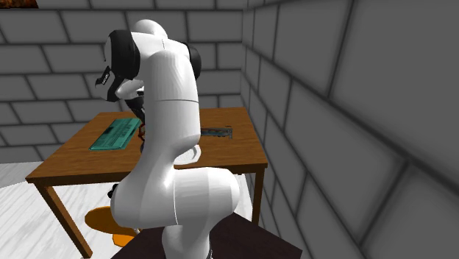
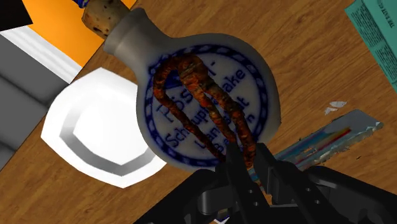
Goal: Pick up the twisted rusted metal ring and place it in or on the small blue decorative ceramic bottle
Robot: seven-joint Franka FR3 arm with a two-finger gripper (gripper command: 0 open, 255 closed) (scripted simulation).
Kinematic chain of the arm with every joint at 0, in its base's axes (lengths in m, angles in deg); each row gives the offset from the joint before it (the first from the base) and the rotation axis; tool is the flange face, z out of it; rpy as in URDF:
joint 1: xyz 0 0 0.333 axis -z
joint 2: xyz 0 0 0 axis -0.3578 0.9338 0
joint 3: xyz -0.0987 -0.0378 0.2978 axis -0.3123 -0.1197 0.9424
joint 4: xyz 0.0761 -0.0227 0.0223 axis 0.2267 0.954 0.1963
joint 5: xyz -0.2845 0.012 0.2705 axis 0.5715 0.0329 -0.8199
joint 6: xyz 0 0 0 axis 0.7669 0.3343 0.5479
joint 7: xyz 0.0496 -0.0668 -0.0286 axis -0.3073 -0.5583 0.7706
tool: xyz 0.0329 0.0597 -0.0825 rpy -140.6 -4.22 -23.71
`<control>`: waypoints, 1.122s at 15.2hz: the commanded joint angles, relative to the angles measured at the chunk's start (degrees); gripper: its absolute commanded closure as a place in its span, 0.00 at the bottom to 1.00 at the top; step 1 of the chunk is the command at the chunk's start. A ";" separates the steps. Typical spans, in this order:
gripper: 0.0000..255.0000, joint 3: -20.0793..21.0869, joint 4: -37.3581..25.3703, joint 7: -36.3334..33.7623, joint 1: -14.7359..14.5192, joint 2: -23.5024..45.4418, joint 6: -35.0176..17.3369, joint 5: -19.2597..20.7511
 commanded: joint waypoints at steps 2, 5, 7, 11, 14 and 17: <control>1.00 -0.56 0.69 -0.73 -0.14 1.20 -1.63 0.90; 1.00 -1.05 1.18 -1.50 -0.41 2.31 -3.05 1.75; 1.00 -1.03 1.18 -1.51 -0.40 2.31 -3.05 1.76; 1.00 -1.02 1.18 -1.51 -0.39 2.32 -3.05 1.77; 0.00 -1.02 1.13 -1.51 -0.41 2.35 -3.02 1.77; 0.00 -1.02 1.13 -1.52 -0.41 2.35 -3.02 1.77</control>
